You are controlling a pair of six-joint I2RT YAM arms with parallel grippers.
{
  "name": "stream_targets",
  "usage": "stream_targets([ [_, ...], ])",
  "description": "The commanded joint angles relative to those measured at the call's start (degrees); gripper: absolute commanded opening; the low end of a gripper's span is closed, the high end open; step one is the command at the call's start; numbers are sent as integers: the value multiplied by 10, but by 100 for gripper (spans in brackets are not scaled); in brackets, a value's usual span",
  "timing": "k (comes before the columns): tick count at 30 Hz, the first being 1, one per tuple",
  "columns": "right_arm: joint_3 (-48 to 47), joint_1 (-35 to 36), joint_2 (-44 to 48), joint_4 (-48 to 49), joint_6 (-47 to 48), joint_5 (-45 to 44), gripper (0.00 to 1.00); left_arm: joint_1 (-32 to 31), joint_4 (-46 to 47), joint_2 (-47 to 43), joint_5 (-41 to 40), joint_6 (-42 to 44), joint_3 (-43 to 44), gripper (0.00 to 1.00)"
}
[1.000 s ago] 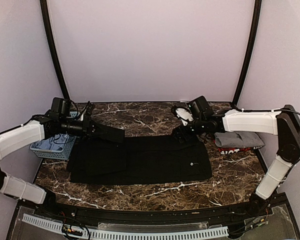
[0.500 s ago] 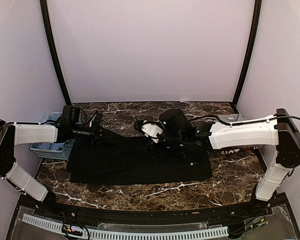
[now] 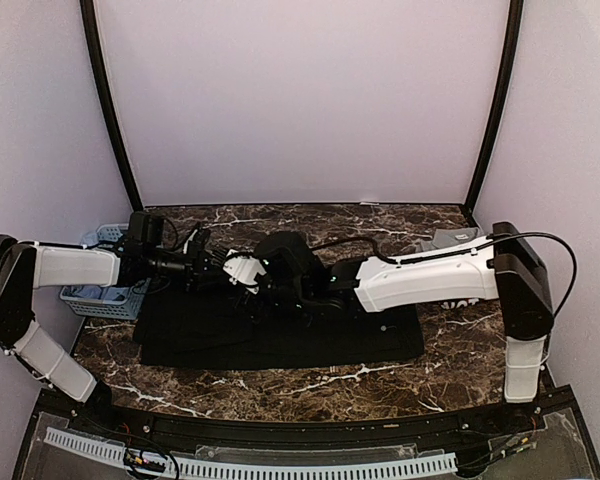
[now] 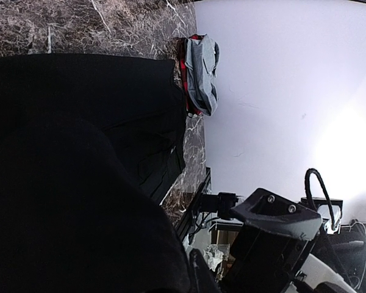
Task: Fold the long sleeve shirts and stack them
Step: Pass from the left arm to the right
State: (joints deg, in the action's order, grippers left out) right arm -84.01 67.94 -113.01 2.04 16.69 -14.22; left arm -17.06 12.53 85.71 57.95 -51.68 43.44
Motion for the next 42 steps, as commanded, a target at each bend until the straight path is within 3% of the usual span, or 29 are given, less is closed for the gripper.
stream_targets([
  [1,-55,7,-33,-5,9,-50,80,-4,19,-15,13,-6,-6,9],
  [6,-85,8,-61,-19,13,-70,70,-4,20,-20,16,-6,-7,8],
  [15,-82,7,-71,-19,24,-95,40,-4,19,-26,20,-8,-7,7],
  [27,-78,4,-84,-15,19,-96,33,-4,16,-37,21,-9,-11,7],
  [35,-78,3,-77,-17,21,-100,0,-4,3,-38,12,12,-9,9],
  [39,-74,4,-69,-33,9,-91,0,-4,-17,-36,3,42,-1,16],
  [42,-73,5,-61,-59,-20,-71,0,-4,-32,-37,-2,66,7,32],
])
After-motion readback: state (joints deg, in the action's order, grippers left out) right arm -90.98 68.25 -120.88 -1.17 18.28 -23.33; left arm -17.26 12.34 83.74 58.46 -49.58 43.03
